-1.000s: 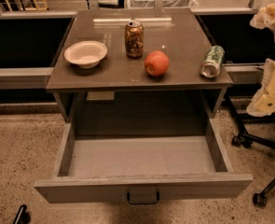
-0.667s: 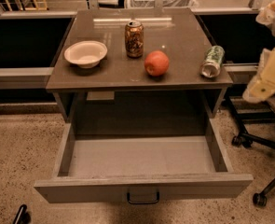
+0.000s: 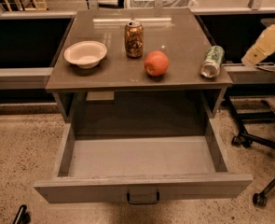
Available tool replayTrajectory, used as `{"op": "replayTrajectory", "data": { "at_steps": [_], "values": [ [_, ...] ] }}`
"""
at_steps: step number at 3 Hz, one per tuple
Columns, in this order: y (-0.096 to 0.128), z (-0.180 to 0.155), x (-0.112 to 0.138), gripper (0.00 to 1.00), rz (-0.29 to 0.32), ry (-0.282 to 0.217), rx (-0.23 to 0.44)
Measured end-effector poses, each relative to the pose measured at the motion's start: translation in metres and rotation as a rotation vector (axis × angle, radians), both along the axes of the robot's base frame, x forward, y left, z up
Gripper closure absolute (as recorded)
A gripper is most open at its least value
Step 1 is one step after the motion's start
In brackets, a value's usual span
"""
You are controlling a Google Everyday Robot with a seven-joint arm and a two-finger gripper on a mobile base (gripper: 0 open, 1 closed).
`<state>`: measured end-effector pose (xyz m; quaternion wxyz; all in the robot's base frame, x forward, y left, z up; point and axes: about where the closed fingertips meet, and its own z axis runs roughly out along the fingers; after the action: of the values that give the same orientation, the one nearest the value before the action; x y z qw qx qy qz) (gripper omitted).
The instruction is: Place green can into top drawer
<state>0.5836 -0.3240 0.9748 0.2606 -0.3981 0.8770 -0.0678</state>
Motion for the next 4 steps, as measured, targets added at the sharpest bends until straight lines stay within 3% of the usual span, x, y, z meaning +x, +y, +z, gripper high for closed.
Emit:
{"op": "replayTrajectory", "data": {
  "at_steps": [1, 2, 3, 4],
  "values": [
    [-0.013, -0.038, 0.064, 0.0, -0.142, -0.023, 0.175],
    [-0.013, -0.038, 0.064, 0.0, -0.142, -0.023, 0.175],
    [0.0, -0.045, 0.077, 0.0, -0.206, -0.025, 0.19],
    [0.039, -0.063, 0.102, 0.0, -0.297, -0.015, 0.222]
  ]
}}
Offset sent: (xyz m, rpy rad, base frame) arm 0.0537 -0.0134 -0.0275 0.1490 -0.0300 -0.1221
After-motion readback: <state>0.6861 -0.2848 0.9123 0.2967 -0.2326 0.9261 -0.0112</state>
